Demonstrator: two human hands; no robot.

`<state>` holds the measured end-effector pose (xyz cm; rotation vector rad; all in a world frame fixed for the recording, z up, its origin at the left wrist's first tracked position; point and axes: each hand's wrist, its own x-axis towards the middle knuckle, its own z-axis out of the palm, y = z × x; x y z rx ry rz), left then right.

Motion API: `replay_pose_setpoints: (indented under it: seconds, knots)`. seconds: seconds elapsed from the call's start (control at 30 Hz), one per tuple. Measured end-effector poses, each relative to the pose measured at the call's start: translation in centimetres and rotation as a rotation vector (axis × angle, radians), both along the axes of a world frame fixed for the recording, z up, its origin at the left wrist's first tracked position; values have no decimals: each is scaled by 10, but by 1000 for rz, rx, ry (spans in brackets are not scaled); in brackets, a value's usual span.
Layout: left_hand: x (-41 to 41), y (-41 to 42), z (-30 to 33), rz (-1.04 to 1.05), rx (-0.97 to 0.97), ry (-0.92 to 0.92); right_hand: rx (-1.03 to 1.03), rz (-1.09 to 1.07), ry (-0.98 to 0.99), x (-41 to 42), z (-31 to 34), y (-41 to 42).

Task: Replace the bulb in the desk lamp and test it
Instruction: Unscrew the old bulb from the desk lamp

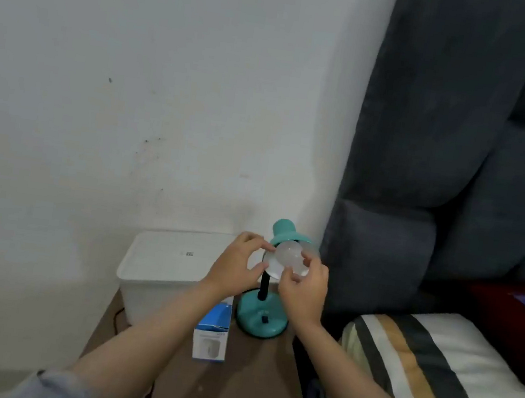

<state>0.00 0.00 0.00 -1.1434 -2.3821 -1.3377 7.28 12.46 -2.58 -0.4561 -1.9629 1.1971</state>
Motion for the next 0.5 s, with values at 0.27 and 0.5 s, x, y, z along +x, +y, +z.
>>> replay_pose_setpoints:
  seconds: [0.27,0.5]
  knots:
    - [-23,15,-3,-72,29,-58,-45,-16,120,-27,-19,-1]
    - [-30,16,-10,-68,119,-103,-180,-81,199,-40,-22,-4]
